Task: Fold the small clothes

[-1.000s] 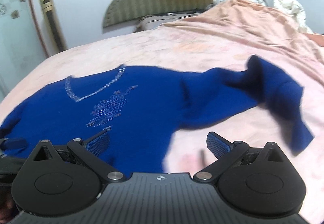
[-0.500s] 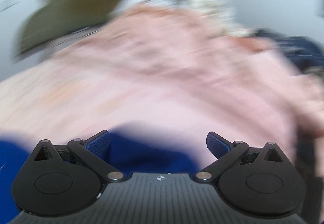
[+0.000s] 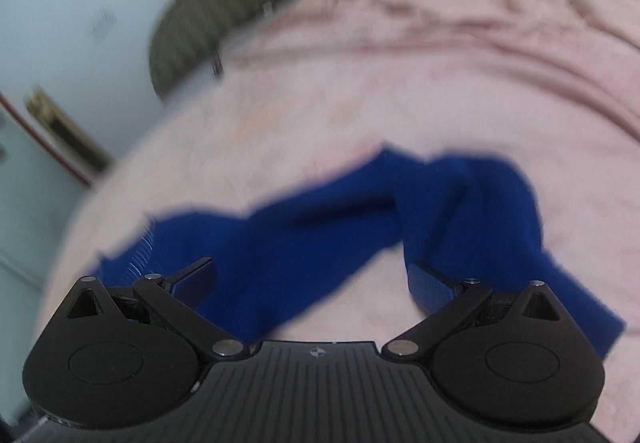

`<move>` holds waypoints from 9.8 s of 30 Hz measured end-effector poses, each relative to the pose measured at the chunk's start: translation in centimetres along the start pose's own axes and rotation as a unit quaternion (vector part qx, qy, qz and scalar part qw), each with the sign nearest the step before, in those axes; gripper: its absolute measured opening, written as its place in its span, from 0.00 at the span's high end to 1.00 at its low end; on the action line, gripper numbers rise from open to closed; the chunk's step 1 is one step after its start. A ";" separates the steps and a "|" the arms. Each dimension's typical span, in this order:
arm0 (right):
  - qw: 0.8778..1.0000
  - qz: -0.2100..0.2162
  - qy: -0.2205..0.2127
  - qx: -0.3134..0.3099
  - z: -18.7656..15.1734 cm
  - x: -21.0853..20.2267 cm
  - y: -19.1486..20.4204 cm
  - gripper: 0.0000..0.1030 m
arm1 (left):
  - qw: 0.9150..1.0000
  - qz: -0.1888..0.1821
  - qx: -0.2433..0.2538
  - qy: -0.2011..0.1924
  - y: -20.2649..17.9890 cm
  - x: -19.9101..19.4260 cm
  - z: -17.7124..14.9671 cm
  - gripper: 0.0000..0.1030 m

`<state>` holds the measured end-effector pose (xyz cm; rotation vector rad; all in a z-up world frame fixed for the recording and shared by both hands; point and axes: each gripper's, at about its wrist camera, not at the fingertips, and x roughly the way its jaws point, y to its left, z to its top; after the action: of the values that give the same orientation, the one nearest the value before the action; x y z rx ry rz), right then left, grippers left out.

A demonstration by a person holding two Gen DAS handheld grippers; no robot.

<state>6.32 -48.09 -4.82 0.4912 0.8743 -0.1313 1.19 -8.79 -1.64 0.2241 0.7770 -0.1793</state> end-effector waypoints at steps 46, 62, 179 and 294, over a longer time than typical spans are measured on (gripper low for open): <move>0.919 -0.262 -0.262 0.133 10.1 -5.8 -8.7 0.36 | 1.000 0.015 0.020 -0.002 0.7 -0.2 0.3 0.00; 0.926 -0.040 -0.238 0.291 4.5 -1.3 -13.7 0.52 | 1.000 0.014 0.025 0.004 0.3 0.7 0.5 0.00; 0.956 0.155 -0.005 -0.249 -17.7 1.5 38.4 0.32 | 0.978 0.165 -0.124 0.029 16.0 -2.8 -3.9 0.00; 0.905 0.217 -0.015 -0.366 -23.9 -1.3 38.3 0.10 | 0.776 0.211 -0.589 -0.078 35.2 -12.4 -17.7 0.96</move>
<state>0.43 -3.34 -3.01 -0.0358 0.6995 0.5849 -10.85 30.67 -0.40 -0.8118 0.5315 0.7224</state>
